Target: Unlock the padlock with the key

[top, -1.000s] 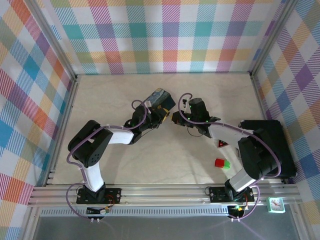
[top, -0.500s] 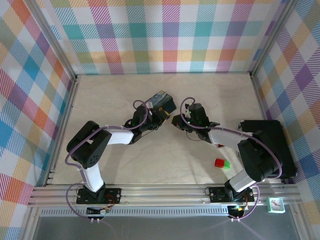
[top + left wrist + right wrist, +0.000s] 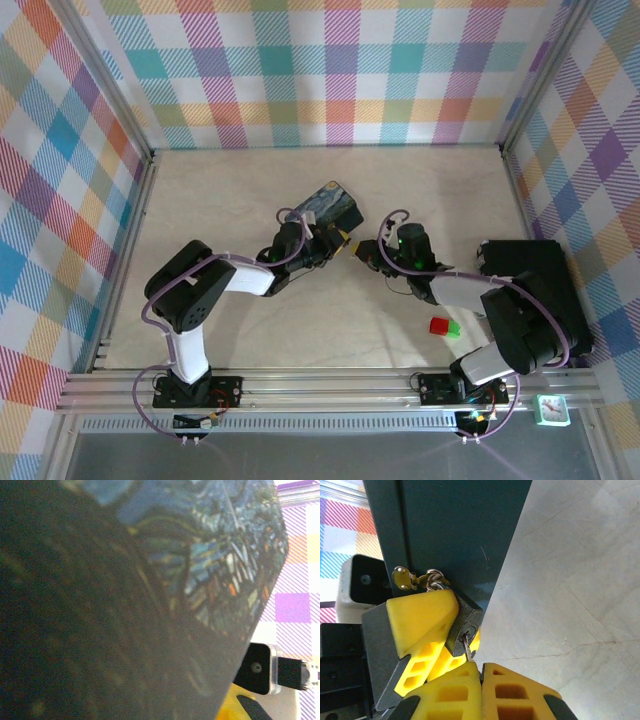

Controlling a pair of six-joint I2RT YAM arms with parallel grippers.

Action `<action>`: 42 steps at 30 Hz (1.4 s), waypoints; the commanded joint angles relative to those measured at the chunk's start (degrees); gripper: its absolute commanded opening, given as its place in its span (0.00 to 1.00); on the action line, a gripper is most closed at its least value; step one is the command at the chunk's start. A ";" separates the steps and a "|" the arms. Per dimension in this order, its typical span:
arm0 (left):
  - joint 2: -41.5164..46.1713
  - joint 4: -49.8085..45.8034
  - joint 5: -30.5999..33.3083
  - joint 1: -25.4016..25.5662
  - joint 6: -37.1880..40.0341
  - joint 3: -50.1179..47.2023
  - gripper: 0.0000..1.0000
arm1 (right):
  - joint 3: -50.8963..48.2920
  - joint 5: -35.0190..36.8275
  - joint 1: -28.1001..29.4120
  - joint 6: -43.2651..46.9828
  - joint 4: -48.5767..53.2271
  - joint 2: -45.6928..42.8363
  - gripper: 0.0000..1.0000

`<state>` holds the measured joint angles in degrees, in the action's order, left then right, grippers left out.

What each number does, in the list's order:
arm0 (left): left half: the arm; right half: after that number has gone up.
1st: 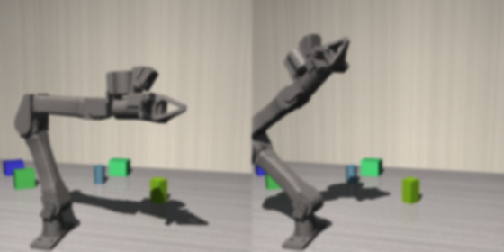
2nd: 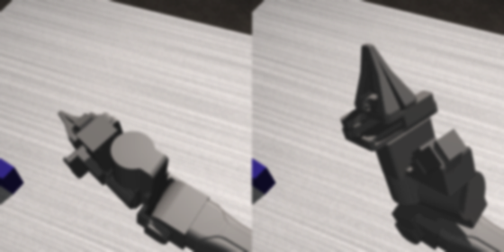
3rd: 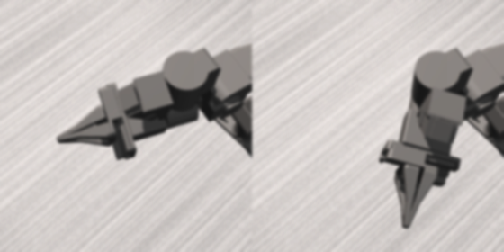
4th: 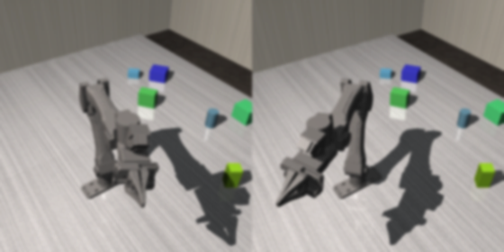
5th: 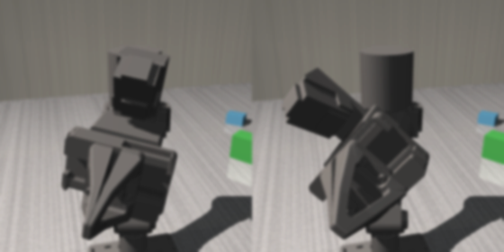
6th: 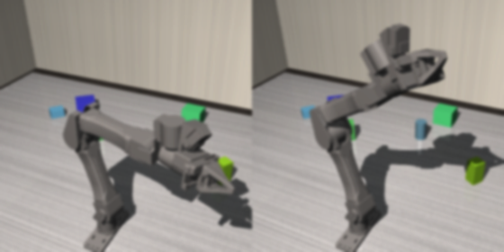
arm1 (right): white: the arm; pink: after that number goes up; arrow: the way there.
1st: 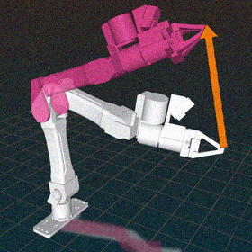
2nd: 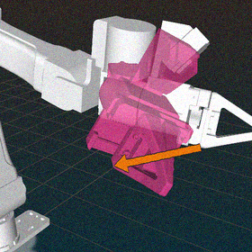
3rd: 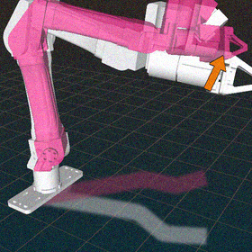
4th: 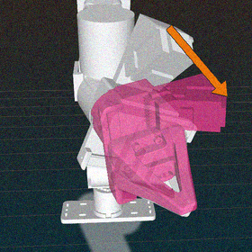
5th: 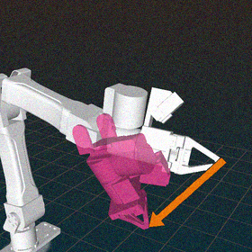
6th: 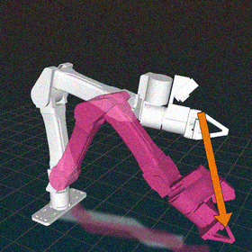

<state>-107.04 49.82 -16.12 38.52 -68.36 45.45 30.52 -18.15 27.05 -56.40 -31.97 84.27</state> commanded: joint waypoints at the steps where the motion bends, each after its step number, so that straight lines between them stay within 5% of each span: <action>1: -2.13 -0.58 -2.32 1.12 -1.67 -1.88 0.00 | -0.69 -3.44 -0.59 -1.53 -15.47 -2.97 0.00; 21: 3.53 -4.99 8.01 -0.10 1.65 -2.67 0.00 | -0.81 -2.02 -3.64 5.30 1.63 -10.55 0.00; 42: -1.65 -4.91 15.90 -1.95 8.15 2.20 0.00 | 1.12 1.22 -6.91 0.78 -2.00 -1.30 0.00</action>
<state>-107.31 49.63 -9.61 39.99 -64.73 48.18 30.98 -20.29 22.48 -53.98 -30.39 82.54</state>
